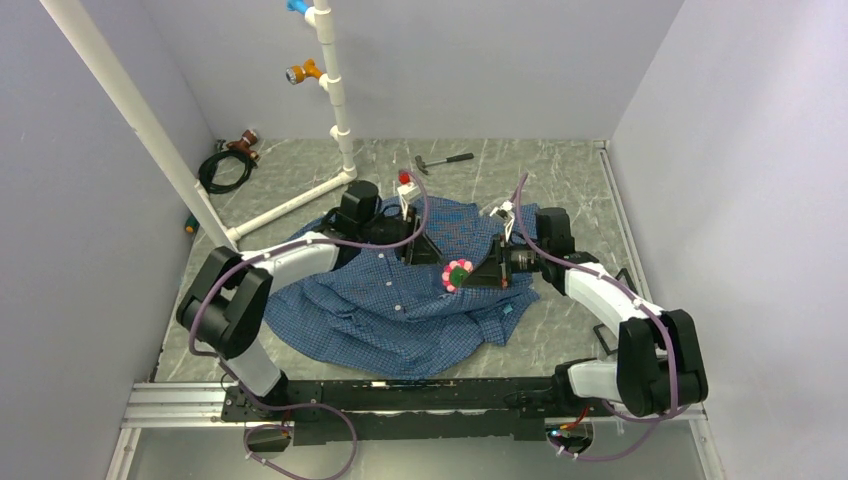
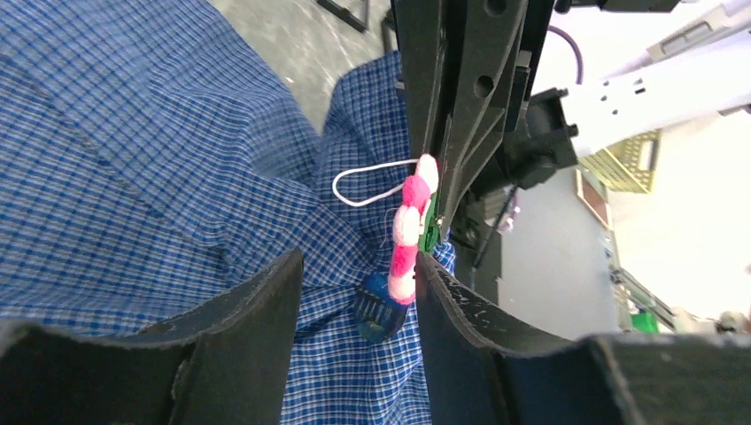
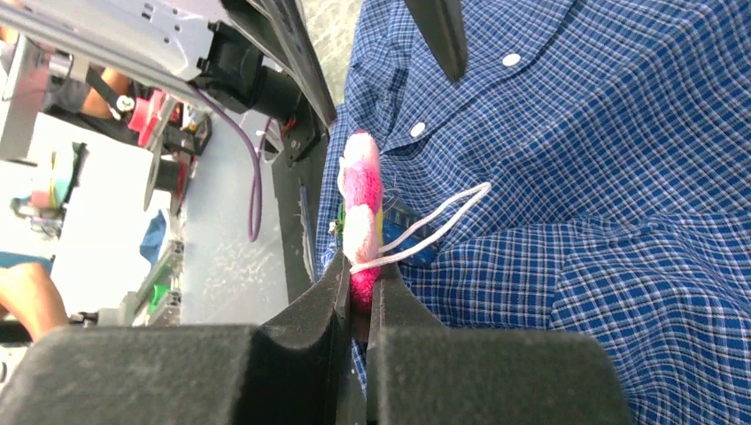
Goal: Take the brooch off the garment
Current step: Remove the brooch from the clothes.
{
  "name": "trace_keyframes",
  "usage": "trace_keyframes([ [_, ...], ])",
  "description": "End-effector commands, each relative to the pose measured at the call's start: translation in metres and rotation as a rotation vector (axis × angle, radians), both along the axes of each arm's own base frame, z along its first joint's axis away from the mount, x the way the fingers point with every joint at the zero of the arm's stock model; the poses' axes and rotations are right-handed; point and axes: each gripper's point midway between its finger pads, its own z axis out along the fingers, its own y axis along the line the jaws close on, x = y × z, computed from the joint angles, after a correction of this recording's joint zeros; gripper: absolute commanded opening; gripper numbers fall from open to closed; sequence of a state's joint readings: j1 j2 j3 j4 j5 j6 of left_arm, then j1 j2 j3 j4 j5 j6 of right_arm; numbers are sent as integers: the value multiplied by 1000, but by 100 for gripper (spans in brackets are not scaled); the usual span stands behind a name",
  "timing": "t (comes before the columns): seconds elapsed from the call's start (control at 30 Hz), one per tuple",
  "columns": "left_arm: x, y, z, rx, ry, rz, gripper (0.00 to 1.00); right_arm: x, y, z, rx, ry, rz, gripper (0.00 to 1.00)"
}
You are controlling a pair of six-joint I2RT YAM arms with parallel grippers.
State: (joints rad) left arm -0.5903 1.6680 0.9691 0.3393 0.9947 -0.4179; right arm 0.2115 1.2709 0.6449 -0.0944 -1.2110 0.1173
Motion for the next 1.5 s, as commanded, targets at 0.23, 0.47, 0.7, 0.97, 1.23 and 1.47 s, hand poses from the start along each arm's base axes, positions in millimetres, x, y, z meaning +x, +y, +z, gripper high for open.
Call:
trace_keyframes([
  [0.23,3,-11,7,82,-24,80,50,22,1,4,50,112,-96,0],
  [0.47,-9,-25,12,68,-14,26,47,21,0,2,60,131,-97,0],
  [0.7,-9,-32,8,90,-1,34,40,25,-2,1,70,152,-116,0],
  [0.97,-8,-38,7,96,22,46,41,28,-4,0,50,143,-149,0],
  [1.23,-1,-43,3,128,38,86,30,28,-5,1,35,119,-165,0],
  [1.47,4,-43,-7,185,67,132,21,31,-6,2,20,98,-181,0],
])
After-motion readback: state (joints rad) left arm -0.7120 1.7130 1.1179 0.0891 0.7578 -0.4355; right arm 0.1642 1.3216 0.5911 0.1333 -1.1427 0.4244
